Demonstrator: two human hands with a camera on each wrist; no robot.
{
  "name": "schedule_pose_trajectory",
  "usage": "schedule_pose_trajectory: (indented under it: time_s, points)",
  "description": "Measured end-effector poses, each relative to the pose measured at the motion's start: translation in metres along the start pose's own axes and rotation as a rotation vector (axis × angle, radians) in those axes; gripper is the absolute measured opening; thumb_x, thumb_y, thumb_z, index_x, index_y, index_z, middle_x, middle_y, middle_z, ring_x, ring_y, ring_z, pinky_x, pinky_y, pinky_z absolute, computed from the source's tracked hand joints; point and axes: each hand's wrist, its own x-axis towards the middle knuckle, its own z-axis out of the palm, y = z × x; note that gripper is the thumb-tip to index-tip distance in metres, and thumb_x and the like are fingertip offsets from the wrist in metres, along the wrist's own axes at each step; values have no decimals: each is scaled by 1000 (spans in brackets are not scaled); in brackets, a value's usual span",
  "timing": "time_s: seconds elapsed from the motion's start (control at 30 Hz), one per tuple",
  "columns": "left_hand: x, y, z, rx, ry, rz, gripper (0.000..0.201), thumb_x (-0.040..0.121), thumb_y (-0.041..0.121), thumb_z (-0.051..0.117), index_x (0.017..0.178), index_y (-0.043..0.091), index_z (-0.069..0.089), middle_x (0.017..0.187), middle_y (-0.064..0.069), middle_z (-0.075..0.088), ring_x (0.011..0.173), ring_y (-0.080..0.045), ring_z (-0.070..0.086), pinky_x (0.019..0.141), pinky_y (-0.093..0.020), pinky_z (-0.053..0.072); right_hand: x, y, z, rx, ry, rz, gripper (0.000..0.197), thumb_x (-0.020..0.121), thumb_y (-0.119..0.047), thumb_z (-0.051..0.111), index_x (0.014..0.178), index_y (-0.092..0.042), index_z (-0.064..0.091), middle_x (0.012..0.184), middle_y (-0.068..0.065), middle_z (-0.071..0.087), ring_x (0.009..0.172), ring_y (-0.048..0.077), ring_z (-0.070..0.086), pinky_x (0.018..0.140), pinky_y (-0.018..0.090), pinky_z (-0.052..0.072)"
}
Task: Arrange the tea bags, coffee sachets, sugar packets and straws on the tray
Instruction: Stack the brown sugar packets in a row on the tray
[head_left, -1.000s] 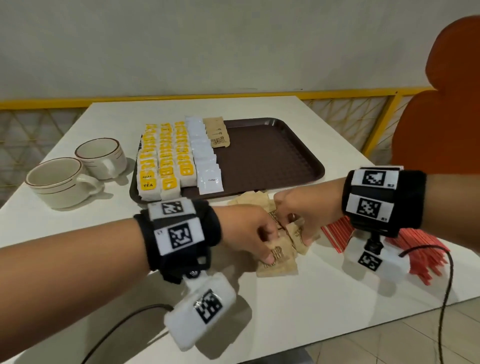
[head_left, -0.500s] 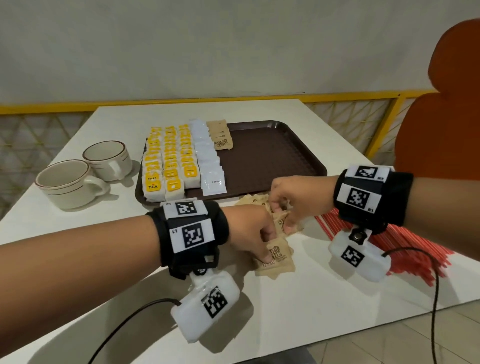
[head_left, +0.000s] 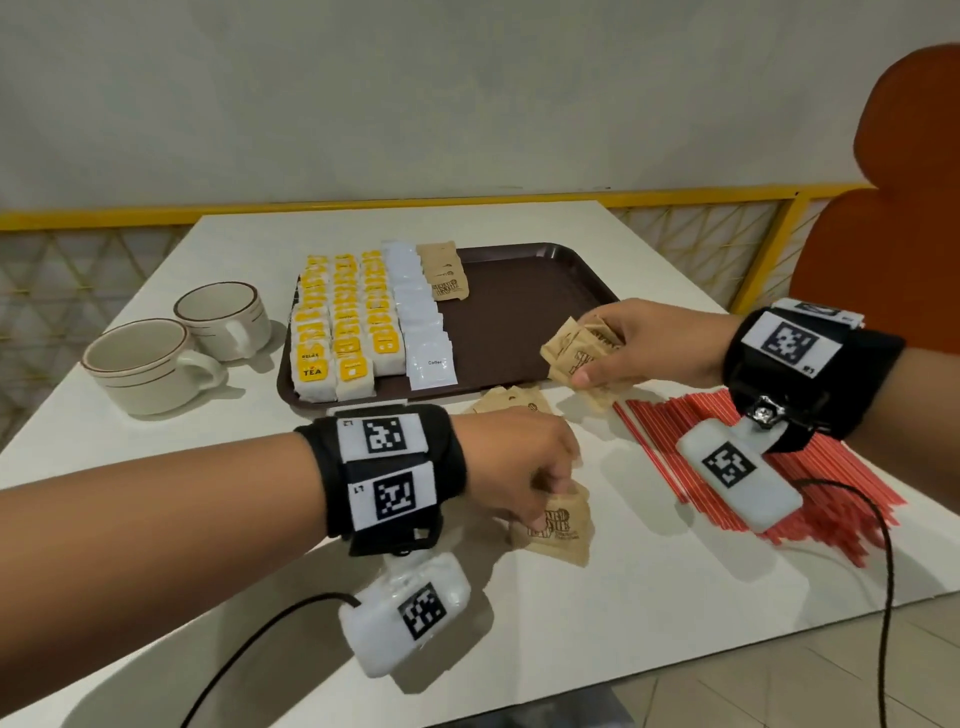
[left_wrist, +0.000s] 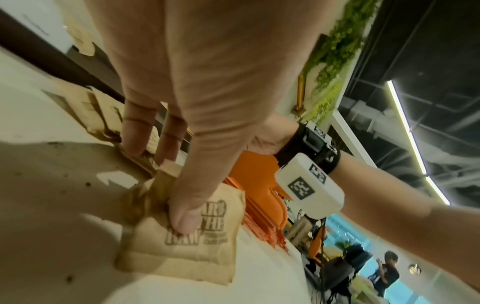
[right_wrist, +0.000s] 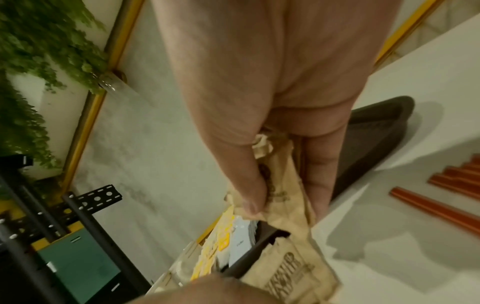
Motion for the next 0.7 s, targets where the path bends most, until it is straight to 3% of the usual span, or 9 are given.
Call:
schedule_pose_trajectory:
  time_s: [0.1,0.2,0.3,0.4,0.53,0.6,0.7]
  points:
    - [11,2,-2,96,-88,-10,23,77,20,75,84,2,63,109,-15,60,100,-30,54,86,-42,45,-1,10,6,12,40,34,27,82,-4,72,107,-3,61,97,12,69,78,14,68,67,23,56]
    - [15,5,-5,140,-139,-52,22,80,28,73,84,17,55,96,-3,56,95,-25,52,84,-34,45,-4,13,9,52,79,44,27,83,-3,71,107,-6,60,101,14,68,83,18,68,74,30,58]
    - [13,4,-8,105,-94,-78,23,80,30,73,80,23,51,84,6,51,84,-17,50,74,-28,42,-4,11,11,241,145,39,34,85,-1,68,113,-13,53,102,10,65,86,21,67,73,35,59]
    - [0,-2,-10,-49,77,-120,21,79,29,75,73,24,55,80,9,56,74,-10,51,67,-23,40,-3,3,11,441,190,-3,28,88,-2,63,114,-11,54,100,13,65,91,28,70,75,40,60]
    - [-35,-14,-20,-613,409,-221,18,77,14,78,66,16,64,62,13,61,56,3,54,61,-11,44,-3,-10,15,777,249,-82,10,91,-3,57,99,-7,56,84,13,65,87,27,72,79,39,60]
    - [-50,-26,-25,-890,586,-265,15,75,6,77,66,15,68,66,5,69,60,-6,63,63,-16,51,-2,-16,22,938,211,-118,9,88,-4,57,98,-6,57,81,11,65,90,26,71,79,38,59]
    - [-57,-45,-30,-1021,807,-343,12,74,3,77,69,11,69,75,-6,72,64,-13,66,63,-20,55,5,-28,40,913,82,-177,26,81,-10,61,105,-1,63,98,16,71,96,26,69,84,38,58]
